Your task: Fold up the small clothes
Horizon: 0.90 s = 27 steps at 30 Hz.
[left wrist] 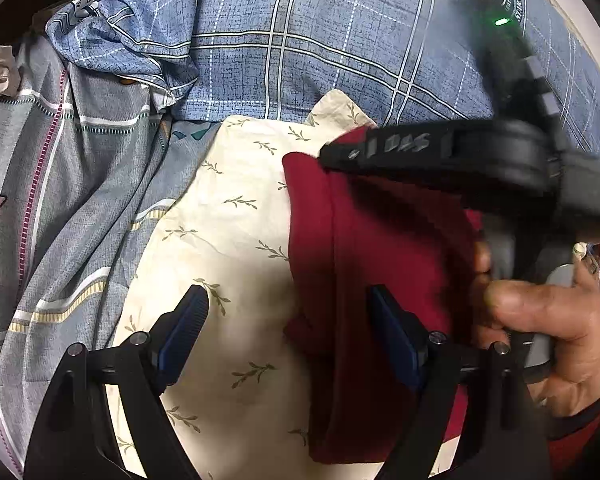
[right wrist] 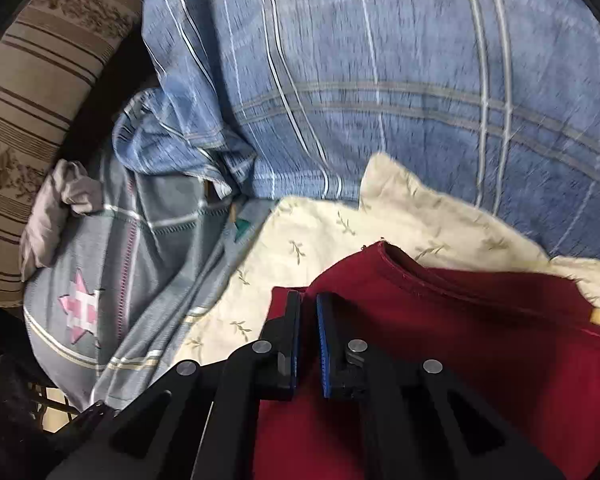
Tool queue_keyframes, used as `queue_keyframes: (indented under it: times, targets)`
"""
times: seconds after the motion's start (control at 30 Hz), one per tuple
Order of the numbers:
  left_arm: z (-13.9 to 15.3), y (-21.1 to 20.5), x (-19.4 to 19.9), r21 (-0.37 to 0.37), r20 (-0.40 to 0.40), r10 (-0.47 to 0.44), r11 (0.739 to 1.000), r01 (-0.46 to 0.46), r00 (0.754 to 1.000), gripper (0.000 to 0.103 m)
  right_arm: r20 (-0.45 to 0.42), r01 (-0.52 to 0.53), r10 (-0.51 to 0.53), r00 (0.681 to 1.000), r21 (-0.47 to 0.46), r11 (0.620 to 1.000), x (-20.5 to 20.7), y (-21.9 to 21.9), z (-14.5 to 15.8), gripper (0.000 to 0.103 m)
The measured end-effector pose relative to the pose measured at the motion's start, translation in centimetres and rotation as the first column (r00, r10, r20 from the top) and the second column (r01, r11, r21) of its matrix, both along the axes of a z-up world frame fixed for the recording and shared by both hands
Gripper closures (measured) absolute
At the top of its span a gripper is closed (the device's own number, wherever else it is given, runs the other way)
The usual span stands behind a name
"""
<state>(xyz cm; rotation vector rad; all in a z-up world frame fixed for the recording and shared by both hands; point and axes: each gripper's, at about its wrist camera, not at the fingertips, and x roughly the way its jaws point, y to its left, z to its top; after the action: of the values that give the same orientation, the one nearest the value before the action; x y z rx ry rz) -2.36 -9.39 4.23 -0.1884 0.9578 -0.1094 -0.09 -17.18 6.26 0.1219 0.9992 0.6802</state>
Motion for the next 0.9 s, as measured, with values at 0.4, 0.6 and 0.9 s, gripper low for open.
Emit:
queue_keyframes:
  times: [0.4,0.6,0.9]
  targets:
    - [-0.5,0.6,0.0,-0.026,-0.01,0.016,1.0,-0.016,1.0,0.021,0.055,0.057,-0.06,0.997,0.049,0.997,-3.1,-6.7,2.2,0.064]
    - [-0.7,0.3,0.0,-0.018,-0.005,0.008,1.0,-0.008,1.0,0.021,0.139,0.252,-0.246,0.959,-0.027,0.967,-5.3,-14.4,2.4,0.056]
    - [-0.9,-0.1,0.5,0.008,0.005,0.013,1.0,-0.013,1.0,0.021,0.179,0.559,-0.532,0.828,-0.174,0.811,-4.9,-28.2,0.4,0.051]
